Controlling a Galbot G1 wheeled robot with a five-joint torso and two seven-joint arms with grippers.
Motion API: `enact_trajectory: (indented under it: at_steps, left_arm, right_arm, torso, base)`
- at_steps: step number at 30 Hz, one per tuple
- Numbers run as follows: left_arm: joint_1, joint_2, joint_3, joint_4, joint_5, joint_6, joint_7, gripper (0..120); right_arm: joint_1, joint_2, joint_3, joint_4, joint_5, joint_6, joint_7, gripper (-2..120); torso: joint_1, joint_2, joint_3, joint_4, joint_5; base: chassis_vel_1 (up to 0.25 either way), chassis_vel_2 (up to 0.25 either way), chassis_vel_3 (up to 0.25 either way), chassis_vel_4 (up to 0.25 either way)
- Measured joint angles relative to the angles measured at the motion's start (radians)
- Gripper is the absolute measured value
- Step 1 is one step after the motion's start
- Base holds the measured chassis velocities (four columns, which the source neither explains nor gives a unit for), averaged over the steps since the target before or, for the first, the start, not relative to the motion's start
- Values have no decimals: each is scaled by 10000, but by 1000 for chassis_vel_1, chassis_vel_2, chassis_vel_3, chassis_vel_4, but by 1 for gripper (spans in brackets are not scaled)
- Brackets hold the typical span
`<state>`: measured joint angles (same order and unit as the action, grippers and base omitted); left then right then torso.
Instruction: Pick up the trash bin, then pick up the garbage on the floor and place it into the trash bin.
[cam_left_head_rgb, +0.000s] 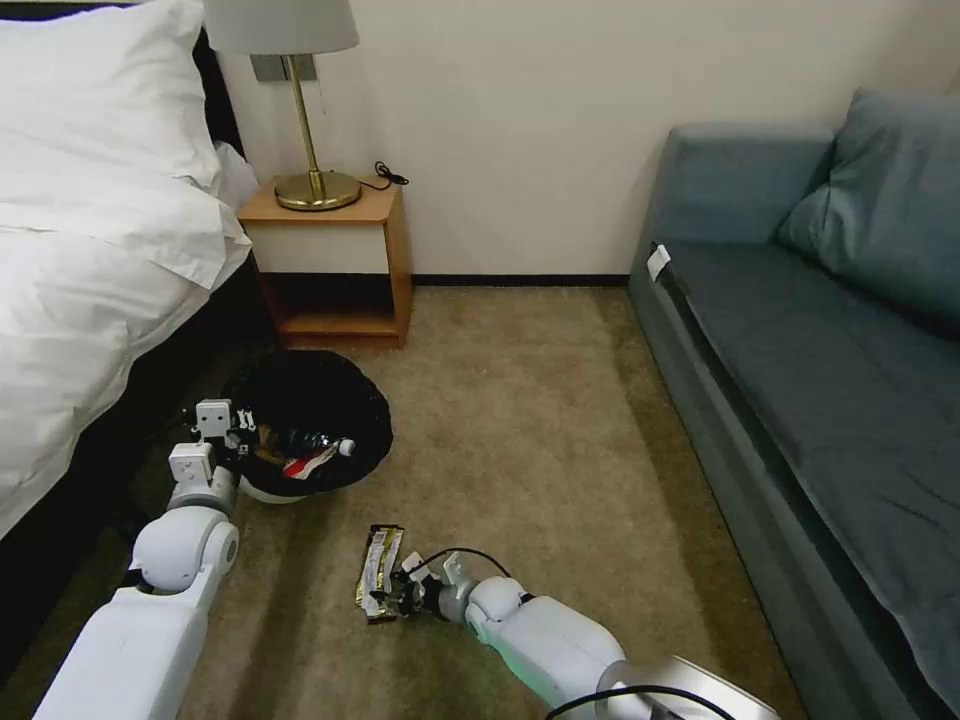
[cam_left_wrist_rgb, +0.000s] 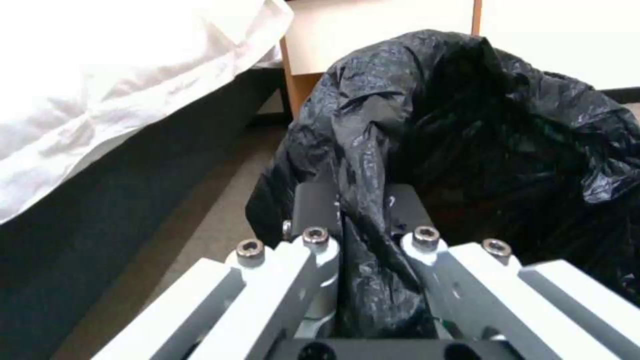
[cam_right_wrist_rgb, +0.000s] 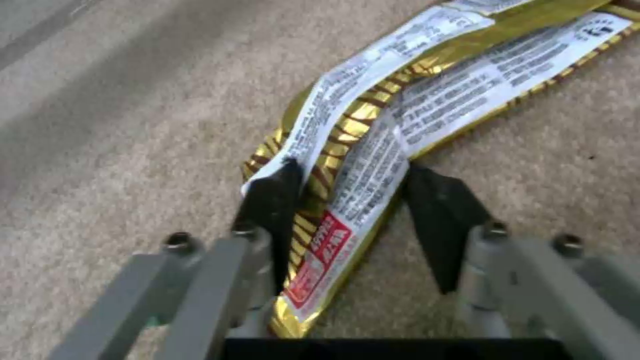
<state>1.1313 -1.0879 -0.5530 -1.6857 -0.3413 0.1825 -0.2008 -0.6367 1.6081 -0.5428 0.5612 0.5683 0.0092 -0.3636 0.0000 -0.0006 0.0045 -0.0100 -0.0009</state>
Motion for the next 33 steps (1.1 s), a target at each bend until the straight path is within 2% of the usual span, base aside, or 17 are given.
enact_trajectory:
  at_steps: [2,3,4,8,9,22,33]
  left_arm:
    - [35,-2,-29,-40,0,0,1,5]
    - [35,-2,-29,-40,0,0,1,5]
    - [49,-3,-37,-66,1,0,-4,5]
    - [66,1,-40,-90,0,0,-7,5]
    - [76,15,-59,-104,0,0,-11,5]
    - [112,96,-66,-105,-7,10,-17,5]
    - [-23,195,-33,54,-67,12,23,5]
  right_arm:
    - [-23,0,-12,22,0,12,-4,25]
    - [-23,0,-12,22,0,12,-4,25]
    - [-32,1,-10,53,5,11,-4,16]
    - [-34,0,12,92,20,11,0,8]
    - [-39,1,35,127,27,11,4,1]
    - [-30,1,860,706,-56,35,100,0]
    - [498,0,1494,1603,-12,-161,505,0]
  torso:
    - [0,0,0,-2,0]
    - [0,0,0,-2,0]
    - [0,0,1,-1,0]
    - [0,0,1,-2,-1]
    - [0,-1,1,-4,0]
    - [0,-1,1,-4,-1]
    - [0,0,0,-4,-3]
  base:
    - [0,0,0,0]
    - [0,0,0,0]
    - [0,0,0,0]
    - [0,0,0,0]
    - [0,0,0,0]
    - [0,0,0,0]
    - [0,0,0,0]
